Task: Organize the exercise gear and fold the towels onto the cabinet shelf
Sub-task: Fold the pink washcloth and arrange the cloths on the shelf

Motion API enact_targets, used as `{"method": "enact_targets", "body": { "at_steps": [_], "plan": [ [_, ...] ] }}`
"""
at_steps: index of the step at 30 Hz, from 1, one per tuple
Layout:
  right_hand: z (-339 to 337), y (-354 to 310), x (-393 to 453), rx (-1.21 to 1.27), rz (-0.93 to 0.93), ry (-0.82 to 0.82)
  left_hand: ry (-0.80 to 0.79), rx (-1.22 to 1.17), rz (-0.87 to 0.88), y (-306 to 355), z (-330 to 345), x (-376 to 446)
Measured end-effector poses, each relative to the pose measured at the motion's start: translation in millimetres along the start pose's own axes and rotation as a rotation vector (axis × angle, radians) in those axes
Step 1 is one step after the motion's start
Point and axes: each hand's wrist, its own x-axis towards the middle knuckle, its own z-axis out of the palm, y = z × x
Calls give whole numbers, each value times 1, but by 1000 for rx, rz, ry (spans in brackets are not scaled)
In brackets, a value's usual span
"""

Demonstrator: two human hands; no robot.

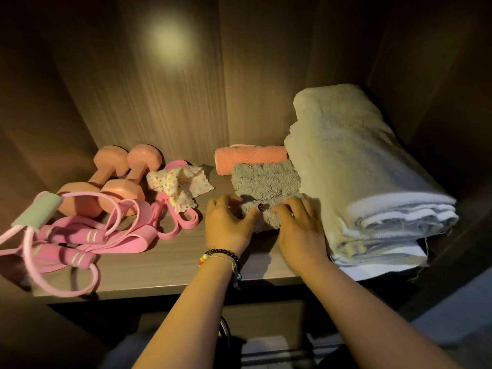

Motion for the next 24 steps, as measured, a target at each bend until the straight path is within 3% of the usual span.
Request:
{"method": "enact_targets", "body": {
  "at_steps": [6, 10, 21, 24],
  "plan": [
    [8, -1, 15, 32, 107, -41, -201, 31, 10, 0, -15, 8],
    [7, 1, 9, 36, 64, 2, -108, 47, 57, -1, -7, 14],
    [9, 1, 25, 24, 46, -202, -78, 55, 65, 2, 0, 32],
    [7, 0, 22, 34, 53, -202, 16, 31, 109, 4, -21, 36]
  ]
}}
